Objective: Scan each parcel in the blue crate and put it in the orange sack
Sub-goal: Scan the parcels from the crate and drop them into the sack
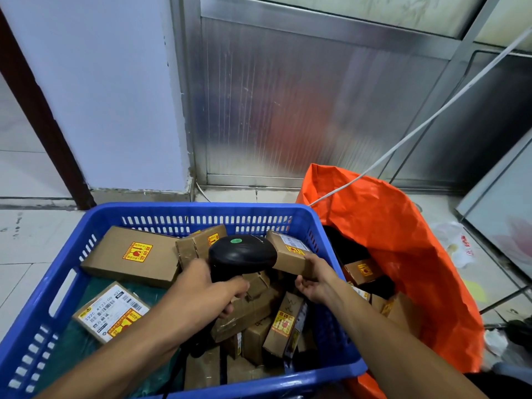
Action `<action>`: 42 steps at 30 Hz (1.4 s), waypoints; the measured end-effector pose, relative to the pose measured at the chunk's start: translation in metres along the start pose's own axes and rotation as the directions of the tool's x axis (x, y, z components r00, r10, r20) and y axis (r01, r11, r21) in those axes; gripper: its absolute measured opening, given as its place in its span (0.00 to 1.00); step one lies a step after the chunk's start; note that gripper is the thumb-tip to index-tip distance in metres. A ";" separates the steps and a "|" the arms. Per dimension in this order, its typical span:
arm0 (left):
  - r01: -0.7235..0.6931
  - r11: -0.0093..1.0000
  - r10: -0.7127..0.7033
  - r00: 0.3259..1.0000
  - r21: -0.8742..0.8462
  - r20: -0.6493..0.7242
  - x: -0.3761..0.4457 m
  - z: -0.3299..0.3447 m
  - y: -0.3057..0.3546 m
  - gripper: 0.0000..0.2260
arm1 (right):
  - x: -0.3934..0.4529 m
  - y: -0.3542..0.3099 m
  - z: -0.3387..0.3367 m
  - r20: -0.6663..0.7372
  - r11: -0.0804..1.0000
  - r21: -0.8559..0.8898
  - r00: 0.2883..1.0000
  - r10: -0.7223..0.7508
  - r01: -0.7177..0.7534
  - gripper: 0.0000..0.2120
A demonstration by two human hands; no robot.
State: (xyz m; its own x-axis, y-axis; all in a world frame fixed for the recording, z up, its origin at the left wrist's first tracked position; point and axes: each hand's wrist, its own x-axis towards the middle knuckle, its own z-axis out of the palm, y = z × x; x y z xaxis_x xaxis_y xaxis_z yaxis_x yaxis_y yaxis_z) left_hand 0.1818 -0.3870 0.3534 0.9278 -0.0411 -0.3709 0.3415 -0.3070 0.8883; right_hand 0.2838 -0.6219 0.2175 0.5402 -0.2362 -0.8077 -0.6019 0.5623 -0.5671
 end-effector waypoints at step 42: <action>-0.047 0.999 0.047 0.998 0.006 0.041 0.000 -0.002 -0.008 0.02 | -0.140 -0.034 -0.015 0.226 0.961 -0.127 0.951 -0.212 0.244 0.15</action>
State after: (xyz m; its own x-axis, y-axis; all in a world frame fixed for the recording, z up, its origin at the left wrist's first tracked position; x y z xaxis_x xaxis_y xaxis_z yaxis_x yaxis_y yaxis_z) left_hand 0.1793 -0.3824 0.3473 0.9359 -0.0942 -0.3395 0.2963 -0.3105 0.9032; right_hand 0.2201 -0.6195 0.3478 0.7740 -0.1643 -0.6115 -0.5214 0.3825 -0.7628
